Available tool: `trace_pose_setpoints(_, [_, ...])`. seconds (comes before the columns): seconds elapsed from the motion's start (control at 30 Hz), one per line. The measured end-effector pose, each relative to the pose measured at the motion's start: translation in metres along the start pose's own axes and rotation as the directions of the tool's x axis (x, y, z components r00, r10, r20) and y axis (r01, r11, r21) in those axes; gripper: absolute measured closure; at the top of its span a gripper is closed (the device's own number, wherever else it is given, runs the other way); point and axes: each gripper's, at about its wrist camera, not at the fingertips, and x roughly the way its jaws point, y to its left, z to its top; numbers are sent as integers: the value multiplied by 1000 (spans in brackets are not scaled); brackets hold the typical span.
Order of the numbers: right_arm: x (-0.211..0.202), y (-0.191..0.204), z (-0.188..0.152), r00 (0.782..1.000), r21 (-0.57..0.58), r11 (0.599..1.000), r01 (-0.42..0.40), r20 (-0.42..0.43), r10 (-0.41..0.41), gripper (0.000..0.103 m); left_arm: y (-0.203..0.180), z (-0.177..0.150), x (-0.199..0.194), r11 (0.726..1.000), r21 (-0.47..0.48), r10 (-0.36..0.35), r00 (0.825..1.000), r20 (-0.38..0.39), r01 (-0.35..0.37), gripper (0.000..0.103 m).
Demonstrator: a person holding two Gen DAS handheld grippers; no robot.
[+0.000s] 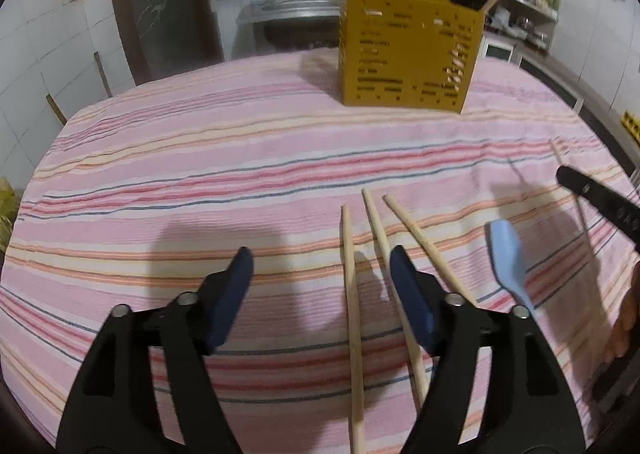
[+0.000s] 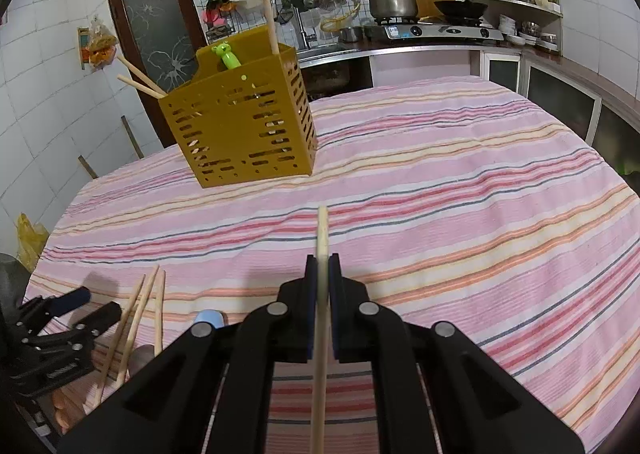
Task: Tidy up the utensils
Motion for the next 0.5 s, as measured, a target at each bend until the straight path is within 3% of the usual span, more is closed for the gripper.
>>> trace_pose_setpoints(0.17, [1,0,0,1000,-6,1000,6,2,-6,97,-2,-4,4,999,2,-37,998,-40,37,31])
trace_pose_setpoints(0.3, [5,-4,-2,1000,-1,1000,7,-9,-7,97,-6,-6,10,999,32,41,998,-38,-40,31])
trace_pose_setpoints(0.5, [5,-4,-1,1000,0,1000,3,-9,-3,97,-6,-8,25,999,18,44,996,-81,-43,34])
